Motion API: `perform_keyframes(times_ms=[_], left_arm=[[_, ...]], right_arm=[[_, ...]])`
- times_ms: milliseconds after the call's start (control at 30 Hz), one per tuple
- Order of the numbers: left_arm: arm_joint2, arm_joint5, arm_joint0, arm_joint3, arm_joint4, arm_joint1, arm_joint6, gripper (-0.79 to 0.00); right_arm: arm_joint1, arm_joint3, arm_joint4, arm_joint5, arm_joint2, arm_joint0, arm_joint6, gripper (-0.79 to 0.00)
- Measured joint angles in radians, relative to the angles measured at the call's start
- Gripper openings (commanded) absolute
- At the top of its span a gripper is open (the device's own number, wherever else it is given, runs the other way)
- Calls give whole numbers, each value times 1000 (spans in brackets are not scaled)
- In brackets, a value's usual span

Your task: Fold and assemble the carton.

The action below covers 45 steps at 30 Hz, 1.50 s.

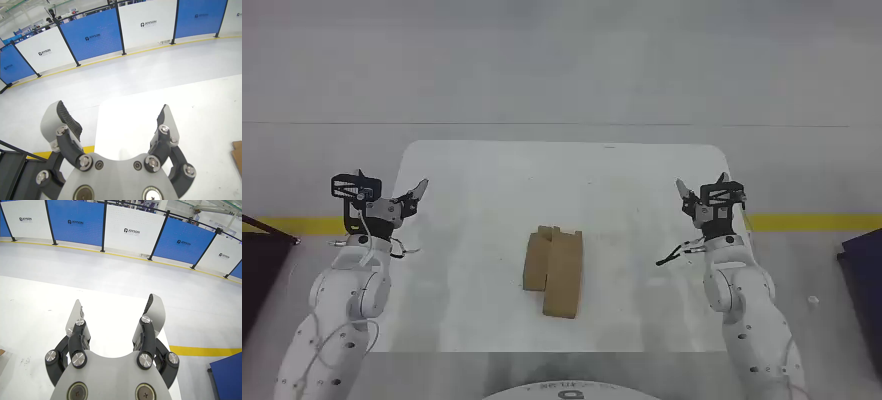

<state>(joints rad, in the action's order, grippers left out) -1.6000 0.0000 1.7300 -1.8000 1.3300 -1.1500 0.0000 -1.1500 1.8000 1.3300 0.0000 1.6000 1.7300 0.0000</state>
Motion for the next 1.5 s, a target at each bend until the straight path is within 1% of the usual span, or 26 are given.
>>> perform_keyframes(times_ms=[33,167,233,300,367,600,667,700,1100,1167,1233,1367,1500], left_arm=[[0,0,0,0,0,0,0,0],[7,-3,-4,-5,-28,-3,-7,0],[13,-4,-8,-18,-82,-7,-35,0],[21,4,-16,-36,-168,-13,-87,0],[30,22,-25,-59,-271,-19,-161,0],[50,129,-61,-156,-714,-32,-553,0],[49,135,-66,-172,-799,-32,-633,0],[48,133,-66,-175,-817,-32,-656,0],[51,132,-64,-170,-814,-32,-650,0],[71,132,-63,-151,-860,-35,-669,0],[104,146,-66,-129,-945,-40,-690,0],[174,201,-64,-97,-1072,-50,-733,0],[246,254,-58,-62,-1170,-60,-738,0]], right_arm=[[0,0,0,0,0,0,0,0],[0,0,0,0,0,0,0,0],[0,0,0,0,0,0,0,0],[0,0,0,0,0,0,0,0],[0,0,0,0,0,0,0,0],[0,0,0,0,0,0,0,0],[0,0,0,0,0,0,0,0],[0,0,0,0,0,0,0,0],[0,0,0,0,0,0,0,0],[0,0,0,0,0,0,0,0],[0,0,0,0,0,0,0,0],[0,0,0,0,0,0,0,0],[0,0,0,0,0,0,0,0]])
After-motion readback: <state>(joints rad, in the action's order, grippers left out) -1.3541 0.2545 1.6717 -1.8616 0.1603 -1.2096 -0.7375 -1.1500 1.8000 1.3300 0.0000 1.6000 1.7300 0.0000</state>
